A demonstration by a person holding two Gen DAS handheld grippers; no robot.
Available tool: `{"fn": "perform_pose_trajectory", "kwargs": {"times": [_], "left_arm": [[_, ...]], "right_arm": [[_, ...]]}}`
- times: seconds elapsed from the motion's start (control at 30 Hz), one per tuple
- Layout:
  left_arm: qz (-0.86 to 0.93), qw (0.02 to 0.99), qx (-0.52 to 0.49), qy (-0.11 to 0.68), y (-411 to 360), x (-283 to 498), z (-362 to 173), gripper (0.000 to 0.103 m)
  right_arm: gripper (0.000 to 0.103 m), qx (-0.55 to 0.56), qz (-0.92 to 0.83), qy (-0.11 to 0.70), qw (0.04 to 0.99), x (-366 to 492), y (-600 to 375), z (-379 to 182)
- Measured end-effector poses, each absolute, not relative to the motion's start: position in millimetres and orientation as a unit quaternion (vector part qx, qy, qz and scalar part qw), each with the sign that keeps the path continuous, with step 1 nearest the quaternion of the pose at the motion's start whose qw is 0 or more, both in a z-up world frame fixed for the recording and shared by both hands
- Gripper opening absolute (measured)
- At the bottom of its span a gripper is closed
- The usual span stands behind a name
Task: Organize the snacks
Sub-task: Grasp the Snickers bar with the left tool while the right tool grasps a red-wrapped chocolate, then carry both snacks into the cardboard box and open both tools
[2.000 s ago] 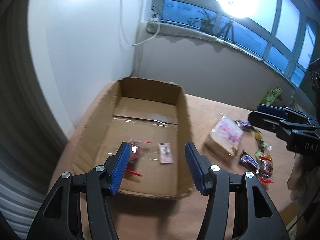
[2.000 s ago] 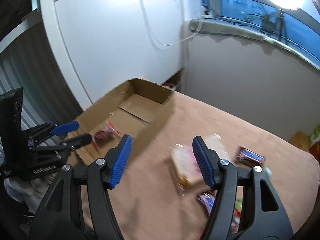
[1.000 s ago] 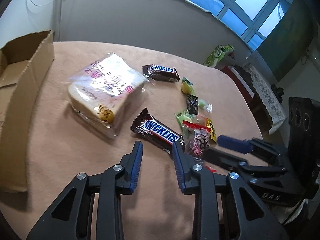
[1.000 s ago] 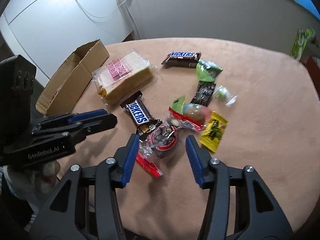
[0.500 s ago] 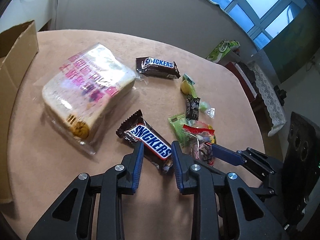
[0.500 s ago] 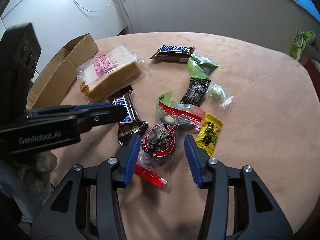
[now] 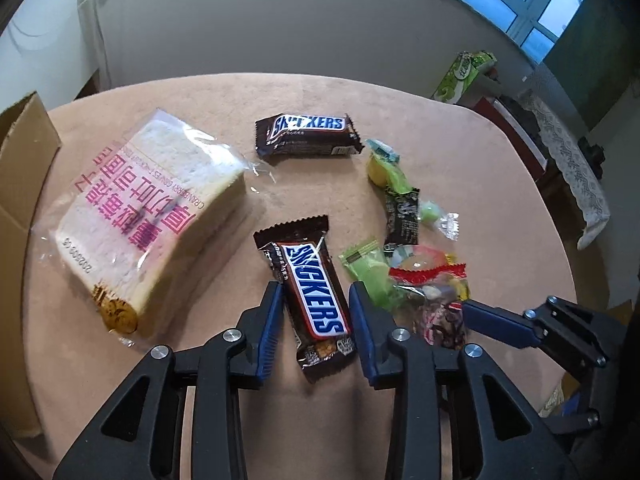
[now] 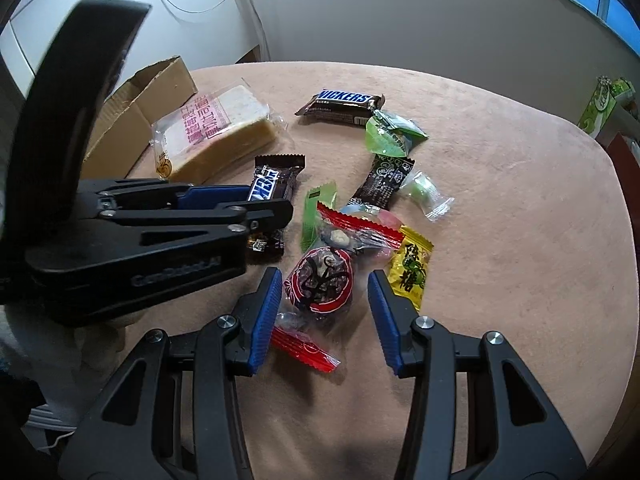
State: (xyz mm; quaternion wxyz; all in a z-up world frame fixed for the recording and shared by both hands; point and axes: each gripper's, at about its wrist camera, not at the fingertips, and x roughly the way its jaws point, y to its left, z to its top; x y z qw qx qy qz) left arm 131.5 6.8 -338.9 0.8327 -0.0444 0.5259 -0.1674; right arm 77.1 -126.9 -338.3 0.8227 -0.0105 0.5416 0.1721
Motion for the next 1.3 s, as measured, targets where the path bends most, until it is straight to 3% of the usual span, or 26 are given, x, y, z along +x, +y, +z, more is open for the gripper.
{"fn": "perform_pose_trajectory", "kwargs": {"times": [0.2,0.37,0.97,1.3], "left_arm": [[-0.167,0.838,-0.040,0.518,8.8,126.2,-336.4,0.030],[-0.164,0.837,-0.057,0.518,21.3,122.3,-335.3,0.028],[-0.162,0.845,-0.086,0.502,49.8,97.3,-329.3,0.026],[-0.156,0.862,-0.121,0.466,90.3,78.6,-300.3,0.026]], "right_arm": [[0.047,-0.005,0.175,0.543,0.822,76.7,-127.8,-340.4],[0.037,0.007,0.180,0.541,0.822,74.8,-132.4,-339.5],[0.035,0.033,0.177,0.514,0.839,58.8,-136.8,-315.5],[0.035,0.020,0.200,0.477,0.856,68.3,-107.5,-280.7]]}}
